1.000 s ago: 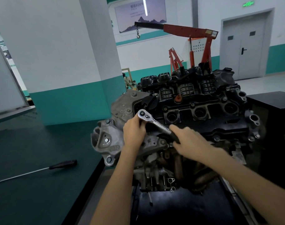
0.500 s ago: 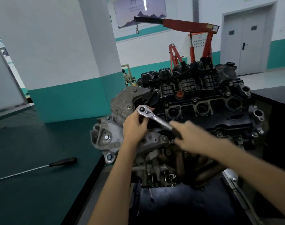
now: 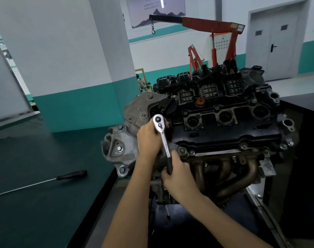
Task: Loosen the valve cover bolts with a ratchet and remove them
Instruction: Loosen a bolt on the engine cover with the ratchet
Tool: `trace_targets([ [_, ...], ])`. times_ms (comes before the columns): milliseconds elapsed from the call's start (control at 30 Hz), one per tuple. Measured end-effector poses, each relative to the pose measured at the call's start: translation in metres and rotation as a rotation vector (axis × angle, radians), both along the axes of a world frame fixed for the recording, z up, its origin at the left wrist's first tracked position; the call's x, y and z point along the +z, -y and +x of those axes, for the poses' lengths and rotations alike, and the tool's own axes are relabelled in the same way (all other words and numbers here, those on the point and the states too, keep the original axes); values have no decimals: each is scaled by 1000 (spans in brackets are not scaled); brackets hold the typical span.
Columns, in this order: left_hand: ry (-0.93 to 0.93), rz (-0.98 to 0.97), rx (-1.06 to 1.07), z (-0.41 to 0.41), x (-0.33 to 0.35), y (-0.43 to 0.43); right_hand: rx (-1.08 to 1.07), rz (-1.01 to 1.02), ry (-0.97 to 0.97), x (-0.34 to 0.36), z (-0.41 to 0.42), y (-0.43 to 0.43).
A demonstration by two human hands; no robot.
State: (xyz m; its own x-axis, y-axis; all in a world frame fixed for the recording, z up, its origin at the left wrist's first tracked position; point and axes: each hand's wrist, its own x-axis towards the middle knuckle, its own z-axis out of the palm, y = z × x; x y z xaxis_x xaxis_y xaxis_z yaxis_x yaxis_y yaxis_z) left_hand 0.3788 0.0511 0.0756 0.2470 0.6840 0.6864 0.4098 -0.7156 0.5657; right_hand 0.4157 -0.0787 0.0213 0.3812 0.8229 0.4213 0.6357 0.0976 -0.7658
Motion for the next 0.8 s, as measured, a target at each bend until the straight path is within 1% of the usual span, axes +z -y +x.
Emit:
trace_targets([
  [67,18,-2,-33,0,0,0,7,-16,-16,0,-2,-3],
  [167,22,39,-100,-3,2,2,53,-88,110,13,29,9],
  [233,-33,77,-134,-5,3,3,67,-146,289,34,66,20],
  [333,-79,127,-96,-3,6,2,-52,-247,737,83,121,23],
  [367,-65,129,-78,-3,5,2,-73,-257,842,97,131,22],
  [433,-34,110,-33,-3,3,5,-87,-224,923,107,135,18],
  [500,-7,81,20,-2,2,8,-116,-202,859,92,125,20],
  [533,-6,76,43,-1,2,9,-104,-190,748,78,113,23],
  [633,-35,84,72,1,2,8,2,-126,269,32,65,25],
  [667,-51,71,77,1,3,7,-9,-96,164,21,47,21],
  [733,-70,49,74,1,3,2,-70,-47,52,5,13,7],
  [800,-51,38,35,0,1,0,-73,-20,-21,-3,-11,-2],
])
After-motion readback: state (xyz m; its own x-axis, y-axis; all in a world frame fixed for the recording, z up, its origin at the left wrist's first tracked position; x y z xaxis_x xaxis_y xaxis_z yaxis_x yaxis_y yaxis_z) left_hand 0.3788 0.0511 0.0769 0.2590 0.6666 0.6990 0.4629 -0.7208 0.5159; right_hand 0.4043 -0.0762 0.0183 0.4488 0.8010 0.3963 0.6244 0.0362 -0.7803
